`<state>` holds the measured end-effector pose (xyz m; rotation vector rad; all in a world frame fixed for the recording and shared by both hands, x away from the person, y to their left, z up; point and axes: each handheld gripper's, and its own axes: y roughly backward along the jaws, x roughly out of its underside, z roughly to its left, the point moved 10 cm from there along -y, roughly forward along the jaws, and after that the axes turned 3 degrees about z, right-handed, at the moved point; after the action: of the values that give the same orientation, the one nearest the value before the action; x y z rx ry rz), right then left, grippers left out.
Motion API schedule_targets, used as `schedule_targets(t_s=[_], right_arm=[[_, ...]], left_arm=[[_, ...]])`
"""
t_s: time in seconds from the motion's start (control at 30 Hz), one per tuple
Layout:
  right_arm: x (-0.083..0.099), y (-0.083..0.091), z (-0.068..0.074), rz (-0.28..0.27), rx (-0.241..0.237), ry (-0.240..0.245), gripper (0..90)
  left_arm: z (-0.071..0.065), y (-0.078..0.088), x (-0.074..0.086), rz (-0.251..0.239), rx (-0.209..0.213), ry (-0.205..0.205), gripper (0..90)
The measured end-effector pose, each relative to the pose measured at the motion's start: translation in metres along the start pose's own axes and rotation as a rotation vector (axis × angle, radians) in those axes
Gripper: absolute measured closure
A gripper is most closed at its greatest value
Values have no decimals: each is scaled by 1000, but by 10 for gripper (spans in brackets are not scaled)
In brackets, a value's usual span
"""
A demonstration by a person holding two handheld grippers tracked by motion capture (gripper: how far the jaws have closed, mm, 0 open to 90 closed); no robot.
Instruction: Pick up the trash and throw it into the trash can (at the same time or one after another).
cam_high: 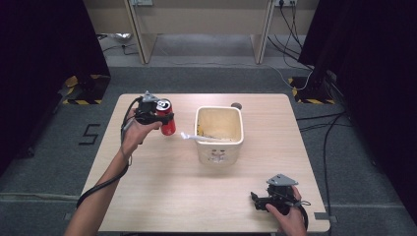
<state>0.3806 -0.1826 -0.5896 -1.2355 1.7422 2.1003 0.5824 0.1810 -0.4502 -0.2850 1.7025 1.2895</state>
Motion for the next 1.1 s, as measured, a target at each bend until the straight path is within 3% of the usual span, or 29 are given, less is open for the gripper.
schedule_targets(t_s=[0.3,1.1], right_arm=[[0,0,0,0,0,0,3],[0,0,0,0,-1,-2,3]], left_arm=[[-11,16,-14,-17,38,-20,344],[-35,48,-48,-48,88,-88,344]])
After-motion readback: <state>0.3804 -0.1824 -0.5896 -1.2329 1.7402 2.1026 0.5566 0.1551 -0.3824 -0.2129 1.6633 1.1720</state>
